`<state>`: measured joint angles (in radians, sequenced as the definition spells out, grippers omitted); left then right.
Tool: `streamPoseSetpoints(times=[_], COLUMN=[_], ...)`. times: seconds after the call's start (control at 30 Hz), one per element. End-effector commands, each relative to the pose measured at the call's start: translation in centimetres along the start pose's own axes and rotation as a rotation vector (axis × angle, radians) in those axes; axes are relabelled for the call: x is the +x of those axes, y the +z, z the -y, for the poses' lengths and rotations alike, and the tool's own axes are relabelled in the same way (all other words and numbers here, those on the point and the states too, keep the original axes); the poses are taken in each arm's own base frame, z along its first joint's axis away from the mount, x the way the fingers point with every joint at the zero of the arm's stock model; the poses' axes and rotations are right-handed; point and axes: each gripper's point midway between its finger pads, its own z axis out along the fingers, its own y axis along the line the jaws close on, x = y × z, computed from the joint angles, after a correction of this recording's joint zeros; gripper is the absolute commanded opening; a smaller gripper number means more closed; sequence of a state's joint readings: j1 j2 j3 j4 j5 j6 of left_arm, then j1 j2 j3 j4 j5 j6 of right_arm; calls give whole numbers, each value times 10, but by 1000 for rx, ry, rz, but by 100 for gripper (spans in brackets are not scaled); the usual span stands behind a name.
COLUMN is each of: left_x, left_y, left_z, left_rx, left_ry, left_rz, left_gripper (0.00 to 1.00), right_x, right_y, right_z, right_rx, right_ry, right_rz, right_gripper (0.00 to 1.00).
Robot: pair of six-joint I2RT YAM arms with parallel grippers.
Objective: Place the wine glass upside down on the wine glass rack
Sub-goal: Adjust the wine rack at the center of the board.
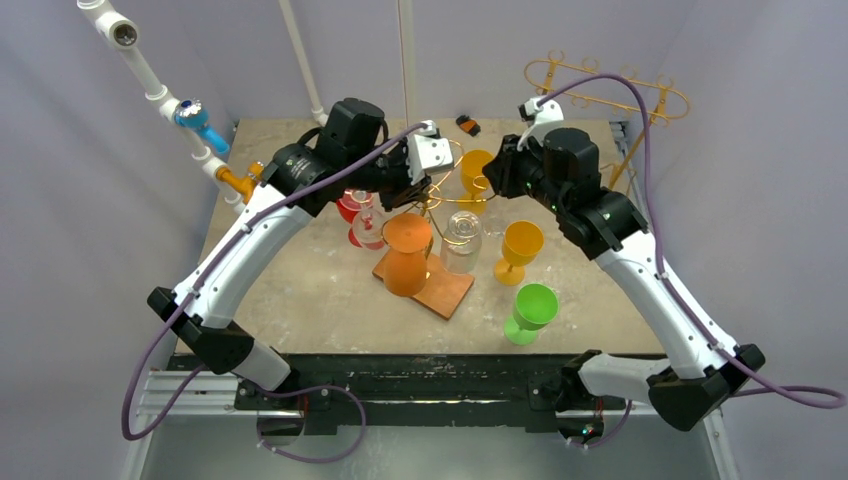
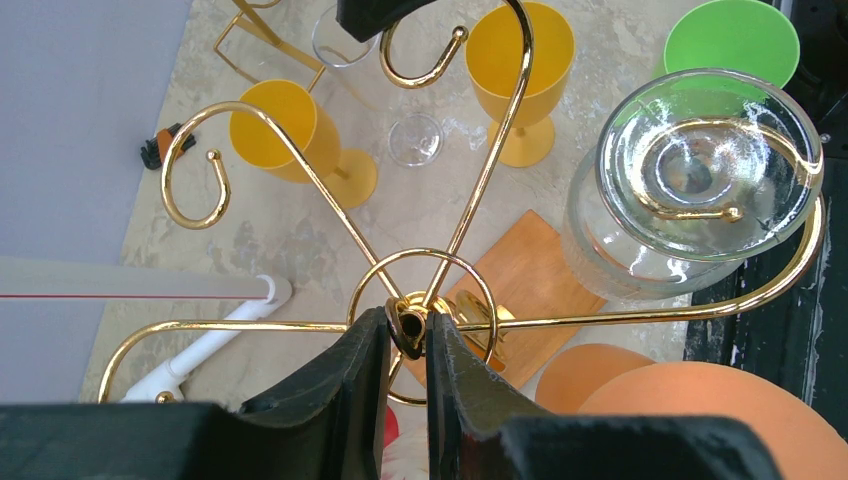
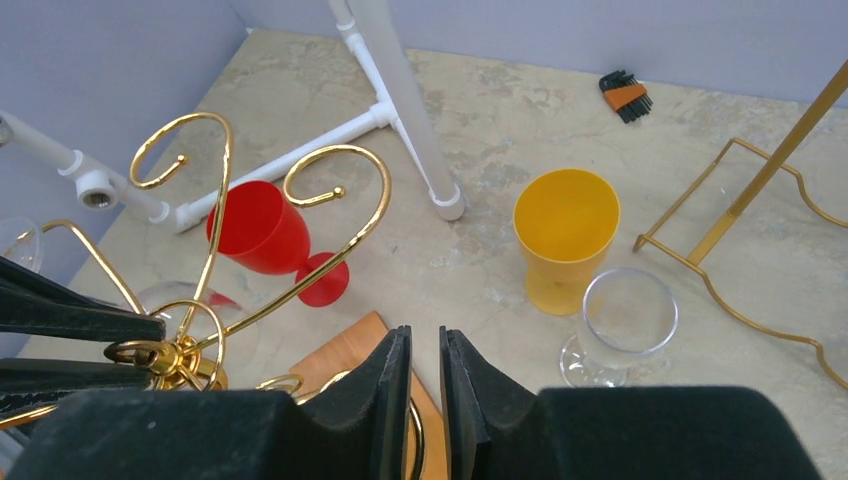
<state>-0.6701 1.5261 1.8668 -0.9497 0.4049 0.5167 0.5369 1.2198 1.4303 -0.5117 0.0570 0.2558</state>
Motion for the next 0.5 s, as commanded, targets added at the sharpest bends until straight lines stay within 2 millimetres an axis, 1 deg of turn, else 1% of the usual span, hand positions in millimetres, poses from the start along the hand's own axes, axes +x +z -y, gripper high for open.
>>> streamPoseSetpoints(times=[0.0, 0.13, 0.2, 0.27, 0.33, 0.37, 0.47], left_x=[13, 13, 13, 12, 12, 13, 13], left_y=[-10, -11, -11, -12, -13, -13, -15], left_z=[-30, -27, -24, -21, -18, -16, -13], left_rx=[-137, -123, -111, -100, -87, -81, -73], left_ry=[35, 40, 41, 40, 38, 38, 40], left_rz=[-57, -51, -47, -44, -40, -41, -38], left_gripper=[10, 10, 10, 10, 10, 10, 10], right_x=[9, 17, 16, 4, -11, -19, -28], right_y=[-13, -16, -14, -14, -10, -7, 10], right_z=[-3, -8, -7, -6, -10, -12, -12], right_rx=[-28, -61, -52, -31, -37, -39, -19], right_ry=[23, 33, 37, 38, 23, 14, -24], right_rz=[-15, -35, -34, -20, -3, 0, -31], right_gripper=[23, 21, 23, 26, 28, 29, 30])
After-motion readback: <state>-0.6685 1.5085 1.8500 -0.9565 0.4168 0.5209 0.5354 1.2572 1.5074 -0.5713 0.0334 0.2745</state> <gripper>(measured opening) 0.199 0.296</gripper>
